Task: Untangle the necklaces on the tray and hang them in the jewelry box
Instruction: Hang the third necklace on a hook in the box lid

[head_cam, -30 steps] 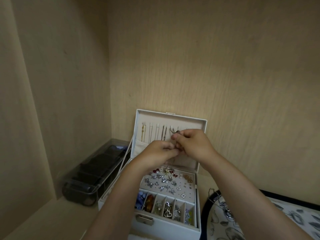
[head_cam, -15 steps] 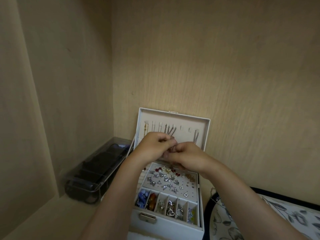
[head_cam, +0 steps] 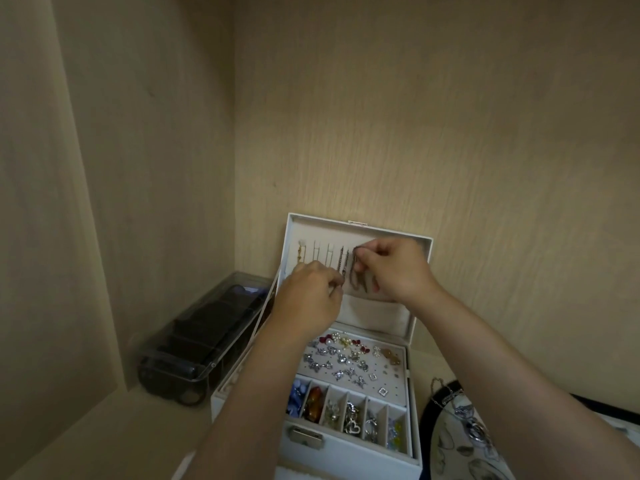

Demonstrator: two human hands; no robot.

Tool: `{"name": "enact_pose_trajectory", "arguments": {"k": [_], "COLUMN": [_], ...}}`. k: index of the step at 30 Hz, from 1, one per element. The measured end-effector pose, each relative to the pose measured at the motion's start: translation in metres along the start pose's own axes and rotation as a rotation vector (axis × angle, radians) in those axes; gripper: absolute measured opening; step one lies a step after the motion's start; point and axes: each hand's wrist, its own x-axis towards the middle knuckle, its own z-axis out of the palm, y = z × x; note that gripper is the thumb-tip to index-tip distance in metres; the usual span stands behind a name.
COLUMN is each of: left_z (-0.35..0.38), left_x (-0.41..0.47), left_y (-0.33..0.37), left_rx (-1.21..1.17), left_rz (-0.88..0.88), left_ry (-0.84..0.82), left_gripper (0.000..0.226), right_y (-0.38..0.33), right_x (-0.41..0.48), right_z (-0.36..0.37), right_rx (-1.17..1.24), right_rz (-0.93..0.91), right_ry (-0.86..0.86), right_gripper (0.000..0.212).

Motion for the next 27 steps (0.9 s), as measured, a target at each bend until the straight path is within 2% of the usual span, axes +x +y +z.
{"name": "enact_pose_trajectory", "arguments": {"k": [4, 9, 13, 17, 21, 24, 27], "left_z": [0.004, 0.004, 0.001, -0.001, -0.003, 0.001, 0.013], "left_x": [-0.001, -0.002, -0.001, 0.0, -0.001, -0.002, -0.009], "left_y": [0.001, 0.002, 0.004, 0.007, 0.02, 0.041, 0.068], "left_rx": [0.118, 0.154, 0.189, 0.237, 0.196, -0.033, -0.18], "left_rz": [0.018, 0.016, 0.034, 0.032, 0.02, -0.011, 0.0], "left_ry": [-0.065, -0.095, -0.083, -0.097, -0.054, -0.056, -0.137], "left_gripper": [0.025, 0.022, 0.022, 0.027, 0.025, 0.02, 0.016], "right_y": [0.004, 0.021, 0.028, 0.027, 0.031, 0.039, 0.055], "right_x": [0.003, -0.007, -0.016, -0.025, -0.031, -0.041, -0.057], "right_z": [0.003, 0.009, 0.009, 0.003, -0.015, -0.04, -0.069], "right_rx": [-0.045, -0.362, -0.556, -0.617, -0.503, -0.342, -0.332], "right_rz": [-0.025, -0.191, -0.32, -0.357, -0.308, -0.261, -0.227], "right_ry": [-0.011, -0.064, -0.147, -0.249, -0.292, -0.26, -0.214], "right_gripper": [0.016, 0.01, 0.016, 0.022, 0.028, 0.028, 0.023]}}
